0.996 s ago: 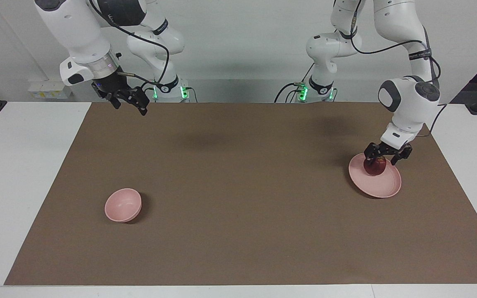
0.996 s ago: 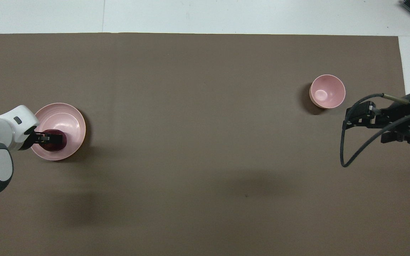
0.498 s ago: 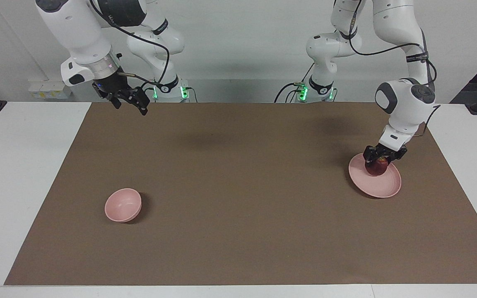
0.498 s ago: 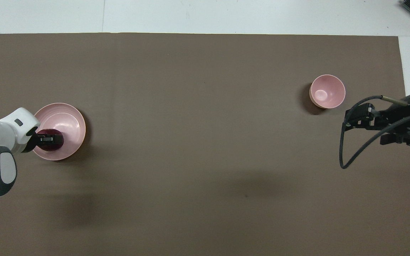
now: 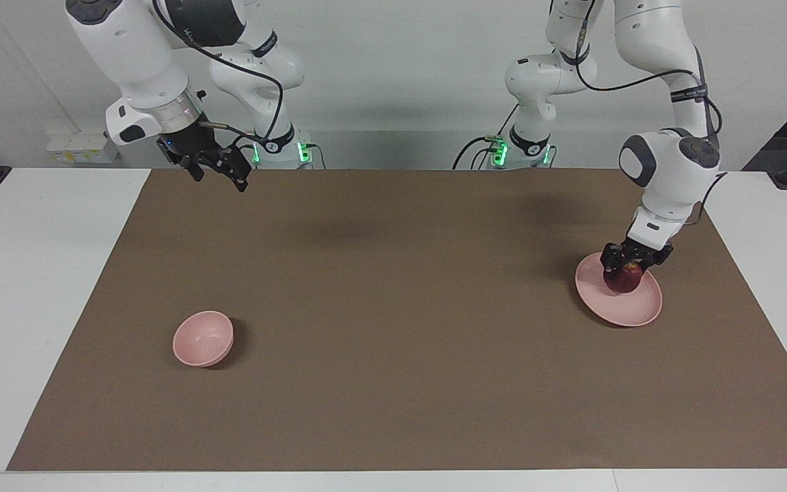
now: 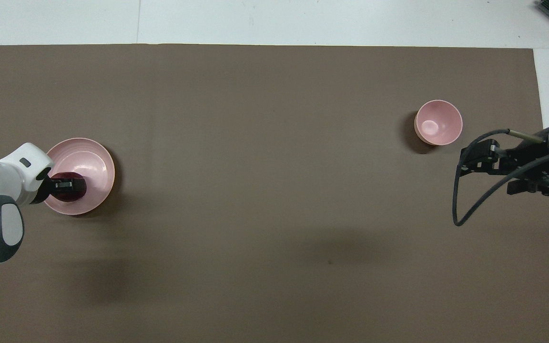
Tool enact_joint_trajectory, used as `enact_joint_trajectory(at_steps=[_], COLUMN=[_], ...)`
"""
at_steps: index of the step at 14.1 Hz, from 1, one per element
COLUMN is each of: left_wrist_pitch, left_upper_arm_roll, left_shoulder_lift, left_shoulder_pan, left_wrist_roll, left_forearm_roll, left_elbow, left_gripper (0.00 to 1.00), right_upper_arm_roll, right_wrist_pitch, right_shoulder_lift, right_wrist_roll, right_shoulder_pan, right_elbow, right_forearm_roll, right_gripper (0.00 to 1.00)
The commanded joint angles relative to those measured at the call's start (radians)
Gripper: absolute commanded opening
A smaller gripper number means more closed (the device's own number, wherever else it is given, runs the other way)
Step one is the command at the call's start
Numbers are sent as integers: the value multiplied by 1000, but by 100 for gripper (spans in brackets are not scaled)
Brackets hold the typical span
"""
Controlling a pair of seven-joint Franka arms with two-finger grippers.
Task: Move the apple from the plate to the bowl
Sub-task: 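Lift the apple with the left gripper while the right gripper approaches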
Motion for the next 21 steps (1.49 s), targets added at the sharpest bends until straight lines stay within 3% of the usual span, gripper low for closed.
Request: enact_joint_trajectory(at_steps=[1, 4, 7, 10, 13, 17, 21], left_wrist_pitch=[-143, -306, -314, -312, -294, -271, -95], left_upper_arm_roll=[-22, -51, -112, -157, -215, -293, -421], left_shoulder_lift=[-39, -45, -47, -47, -47, -71, -91], left_shoulder_pan=[-13, -13, -12, -12, -12, -13, -15], left_wrist_roll=[-17, -21, -23, -21, -21, -17, -21], left_forearm_roll=[-22, -163, -312, -479, -668, -955, -1144], left_elbow=[76, 186, 197, 197, 197, 177, 137], left_gripper=[0, 0, 0, 0, 0, 0, 0], right_upper_arm_roll=[7, 8, 10, 8, 10, 10, 10], right_wrist_pitch=[21, 26, 78, 98, 100, 208, 307], right_shoulder_lift=[-23, -1, 14, 40, 83, 118, 161], right_wrist_roll=[20, 84, 124, 243, 355, 541, 734], right_shoulder_pan=[-5, 3, 33, 44, 72, 112, 156], right_elbow=[-40, -45, -66, -88, -91, -155, -192], right_forearm_roll=[27, 102, 107, 235, 335, 493, 684], right_gripper=[100, 100, 100, 100, 100, 100, 100])
